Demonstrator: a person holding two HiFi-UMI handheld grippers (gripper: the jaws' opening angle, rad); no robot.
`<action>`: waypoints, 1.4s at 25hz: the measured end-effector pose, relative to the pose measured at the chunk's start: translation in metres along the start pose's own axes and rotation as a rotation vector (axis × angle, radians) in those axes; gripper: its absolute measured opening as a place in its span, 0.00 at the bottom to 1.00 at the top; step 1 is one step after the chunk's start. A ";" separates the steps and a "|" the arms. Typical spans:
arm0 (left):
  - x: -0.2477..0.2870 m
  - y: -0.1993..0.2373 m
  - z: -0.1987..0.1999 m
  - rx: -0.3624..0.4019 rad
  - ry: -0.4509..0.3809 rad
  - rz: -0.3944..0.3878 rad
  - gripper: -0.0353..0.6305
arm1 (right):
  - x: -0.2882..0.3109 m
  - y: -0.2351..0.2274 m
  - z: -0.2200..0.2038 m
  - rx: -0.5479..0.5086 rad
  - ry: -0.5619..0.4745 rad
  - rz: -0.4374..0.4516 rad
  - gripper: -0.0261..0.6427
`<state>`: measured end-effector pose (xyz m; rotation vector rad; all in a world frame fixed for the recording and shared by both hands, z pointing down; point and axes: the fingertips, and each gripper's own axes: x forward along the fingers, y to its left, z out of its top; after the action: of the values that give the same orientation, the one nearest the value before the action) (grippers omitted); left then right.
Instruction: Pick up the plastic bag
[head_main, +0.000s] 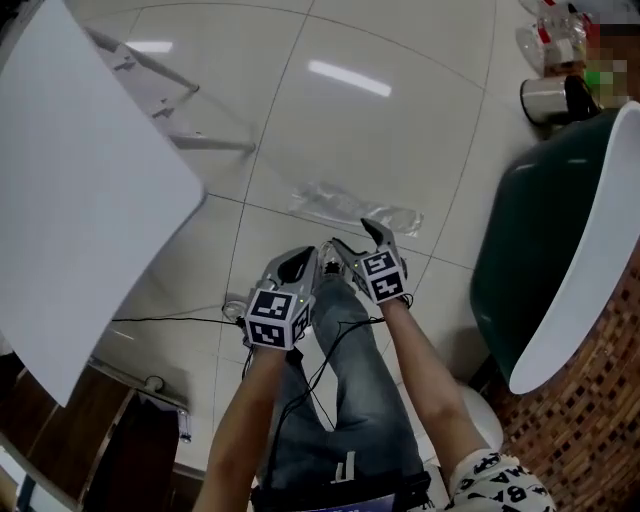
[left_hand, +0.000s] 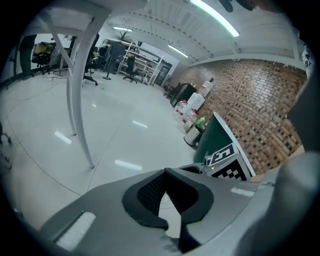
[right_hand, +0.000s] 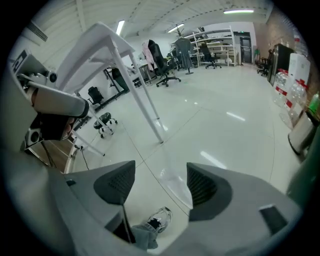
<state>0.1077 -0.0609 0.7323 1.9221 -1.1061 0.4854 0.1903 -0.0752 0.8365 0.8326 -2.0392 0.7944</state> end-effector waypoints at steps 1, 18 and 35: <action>0.017 0.010 -0.010 0.003 0.012 0.001 0.06 | 0.020 -0.007 -0.010 -0.003 0.009 -0.001 0.55; 0.186 0.149 -0.154 -0.016 0.154 0.099 0.06 | 0.296 -0.064 -0.135 -0.060 0.120 0.056 0.55; 0.169 0.157 -0.181 -0.070 0.155 0.090 0.06 | 0.353 -0.073 -0.160 -0.264 0.299 -0.036 0.07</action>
<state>0.0799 -0.0394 1.0236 1.7492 -1.0969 0.6261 0.1434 -0.0974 1.2277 0.5632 -1.8070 0.5750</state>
